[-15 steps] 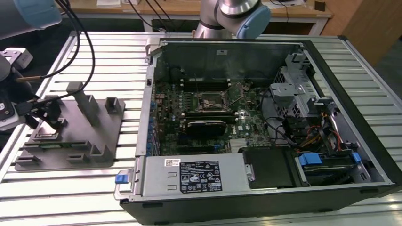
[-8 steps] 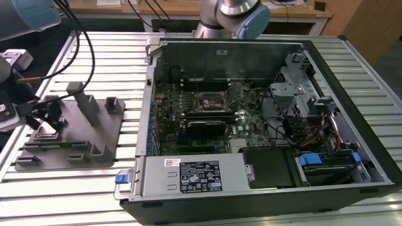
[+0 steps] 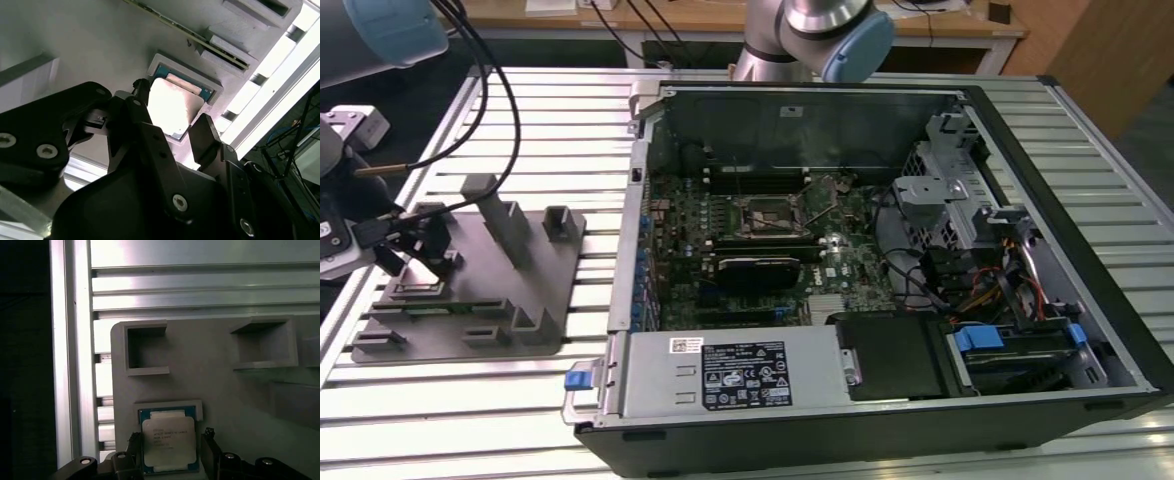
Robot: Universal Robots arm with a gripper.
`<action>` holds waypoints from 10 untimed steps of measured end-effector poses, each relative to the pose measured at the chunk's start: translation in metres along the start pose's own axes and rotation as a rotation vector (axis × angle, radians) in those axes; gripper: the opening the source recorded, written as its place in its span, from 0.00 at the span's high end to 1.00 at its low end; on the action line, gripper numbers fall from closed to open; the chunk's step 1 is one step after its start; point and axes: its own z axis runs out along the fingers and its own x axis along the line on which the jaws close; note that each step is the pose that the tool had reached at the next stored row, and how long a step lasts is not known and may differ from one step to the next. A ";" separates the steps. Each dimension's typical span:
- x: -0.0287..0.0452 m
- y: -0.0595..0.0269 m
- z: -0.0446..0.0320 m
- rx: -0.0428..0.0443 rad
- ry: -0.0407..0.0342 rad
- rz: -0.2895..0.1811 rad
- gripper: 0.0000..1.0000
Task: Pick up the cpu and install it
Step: 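Pick up the cpu and move it towards the insertion slot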
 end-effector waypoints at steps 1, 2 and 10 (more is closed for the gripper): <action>0.0001 0.0001 0.0004 -0.0001 -0.0002 0.000 0.41; 0.0001 0.0002 0.0008 -0.0001 -0.0002 0.000 0.41; 0.0006 0.0008 0.0039 -0.0001 -0.0001 0.000 0.41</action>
